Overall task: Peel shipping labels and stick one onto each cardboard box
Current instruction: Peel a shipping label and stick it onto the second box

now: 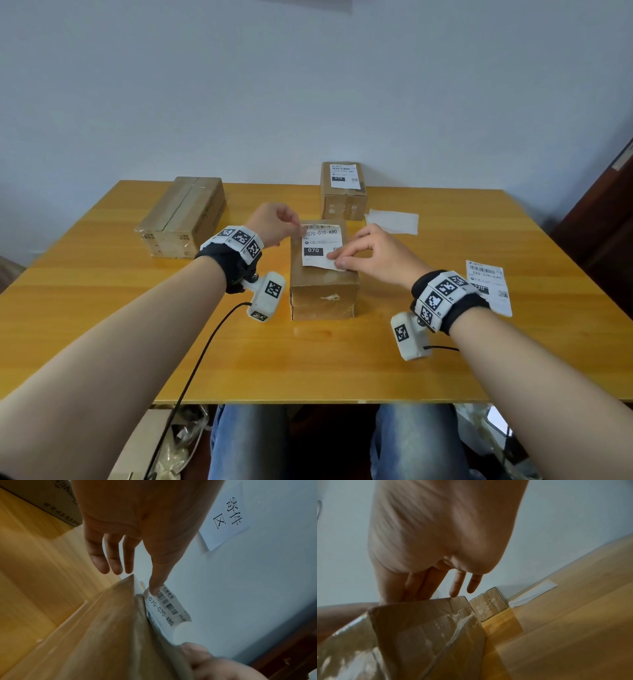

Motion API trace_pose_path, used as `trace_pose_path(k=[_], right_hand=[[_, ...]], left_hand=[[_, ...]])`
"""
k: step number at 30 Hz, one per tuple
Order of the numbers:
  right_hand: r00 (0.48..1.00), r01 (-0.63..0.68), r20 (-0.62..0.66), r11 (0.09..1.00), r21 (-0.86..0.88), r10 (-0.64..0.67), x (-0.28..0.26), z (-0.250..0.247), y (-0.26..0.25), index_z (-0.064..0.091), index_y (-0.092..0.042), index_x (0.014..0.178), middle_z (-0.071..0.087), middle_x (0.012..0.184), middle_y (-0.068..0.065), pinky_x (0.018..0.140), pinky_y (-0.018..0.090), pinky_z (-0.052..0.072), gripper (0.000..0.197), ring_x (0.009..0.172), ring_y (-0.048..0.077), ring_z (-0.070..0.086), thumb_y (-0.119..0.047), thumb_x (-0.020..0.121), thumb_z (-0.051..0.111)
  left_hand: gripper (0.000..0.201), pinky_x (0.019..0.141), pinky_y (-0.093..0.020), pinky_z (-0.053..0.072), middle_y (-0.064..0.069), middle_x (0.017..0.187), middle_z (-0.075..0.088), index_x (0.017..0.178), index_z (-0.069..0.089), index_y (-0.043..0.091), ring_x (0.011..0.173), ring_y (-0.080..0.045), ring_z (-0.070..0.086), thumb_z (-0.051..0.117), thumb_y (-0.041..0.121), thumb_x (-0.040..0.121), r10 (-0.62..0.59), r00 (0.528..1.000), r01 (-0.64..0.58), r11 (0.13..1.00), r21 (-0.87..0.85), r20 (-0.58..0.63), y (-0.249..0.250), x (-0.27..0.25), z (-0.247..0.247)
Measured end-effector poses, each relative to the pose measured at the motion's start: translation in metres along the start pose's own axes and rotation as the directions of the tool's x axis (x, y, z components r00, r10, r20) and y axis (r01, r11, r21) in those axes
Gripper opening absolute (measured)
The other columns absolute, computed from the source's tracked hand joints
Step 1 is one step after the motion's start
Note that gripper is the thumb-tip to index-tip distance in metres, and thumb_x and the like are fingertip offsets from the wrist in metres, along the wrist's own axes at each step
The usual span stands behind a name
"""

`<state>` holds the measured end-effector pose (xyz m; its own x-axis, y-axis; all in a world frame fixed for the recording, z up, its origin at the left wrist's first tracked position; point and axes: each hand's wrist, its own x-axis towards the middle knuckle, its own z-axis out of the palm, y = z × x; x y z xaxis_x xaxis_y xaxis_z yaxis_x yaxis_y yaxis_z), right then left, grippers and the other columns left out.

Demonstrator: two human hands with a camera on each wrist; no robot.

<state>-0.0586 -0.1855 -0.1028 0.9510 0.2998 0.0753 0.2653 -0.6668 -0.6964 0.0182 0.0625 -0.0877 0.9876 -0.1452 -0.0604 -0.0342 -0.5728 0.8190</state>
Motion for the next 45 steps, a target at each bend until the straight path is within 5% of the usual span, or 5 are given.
trace_pose_path(k=[5, 9, 16, 25, 45], right_hand=[[0.999, -0.028, -0.028, 0.999, 0.036, 0.030, 0.018, 0.001, 0.002, 0.084, -0.036, 0.094, 0.075, 0.107, -0.029, 0.113, 0.048, 0.043, 0.017, 0.119, 0.004, 0.063, -0.050, 0.087, 0.076], [0.997, -0.076, -0.003, 0.997, -0.028, 0.076, 0.028, -0.001, 0.003, 0.077, -0.047, 0.110, 0.066, 0.133, -0.021, 0.119, 0.049, 0.032, 0.031, 0.139, 0.019, 0.039, -0.052, 0.080, 0.081], [0.993, -0.082, 0.082, 0.996, -0.017, 0.083, 0.028, -0.003, 0.001, 0.070, -0.042, 0.125, 0.047, 0.156, -0.021, 0.123, 0.052, 0.023, 0.046, 0.150, 0.016, 0.034, -0.044, 0.081, 0.085], [0.984, -0.066, -0.172, 0.996, -0.053, 0.056, 0.009, -0.012, 0.010, 0.070, -0.031, 0.125, 0.055, 0.129, -0.013, 0.089, 0.024, 0.046, 0.026, 0.109, 0.013, 0.056, -0.038, 0.099, 0.067], [0.967, -0.253, -0.116, 0.787, -0.562, 0.228, 0.034, 0.031, -0.022, 0.049, -0.027, 0.145, 0.053, 0.149, 0.005, 0.095, 0.052, 0.050, 0.075, 0.138, 0.036, 0.042, -0.075, 0.099, 0.016]], left_hand=[[0.021, 0.078, -0.046, 0.062, 0.003, 0.117, 0.068, 0.076, 0.063, 0.021, 0.101, -0.024, 0.065, 0.080, 0.015, 0.086, -0.015, 1.000, 0.014, 0.998, -0.059, -0.018, -0.007, -0.016, 0.004], [0.026, 0.074, -0.044, 0.063, 0.008, 0.111, 0.069, 0.073, 0.060, 0.022, 0.108, -0.026, 0.068, 0.077, 0.011, 0.088, -0.024, 0.999, 0.027, 0.995, -0.093, 0.039, -0.008, -0.025, 0.008], [0.052, 0.084, -0.044, 0.064, 0.011, 0.141, 0.048, 0.130, 0.063, 0.043, 0.117, -0.020, 0.061, 0.084, 0.030, 0.084, -0.069, 0.963, 0.079, 0.996, -0.030, 0.259, -0.004, -0.033, 0.012], [0.062, 0.086, -0.040, 0.062, 0.018, 0.145, 0.051, 0.134, 0.057, 0.054, 0.118, -0.016, 0.063, 0.084, 0.029, 0.084, -0.017, 0.900, 0.066, 0.993, -0.099, 0.436, -0.009, -0.040, 0.019], [0.072, 0.082, -0.045, 0.064, 0.004, 0.140, 0.055, 0.142, 0.046, 0.040, 0.107, -0.021, 0.072, 0.083, 0.017, 0.085, 0.034, 0.883, 0.120, 0.948, -0.294, 0.469, -0.009, -0.060, 0.039]])
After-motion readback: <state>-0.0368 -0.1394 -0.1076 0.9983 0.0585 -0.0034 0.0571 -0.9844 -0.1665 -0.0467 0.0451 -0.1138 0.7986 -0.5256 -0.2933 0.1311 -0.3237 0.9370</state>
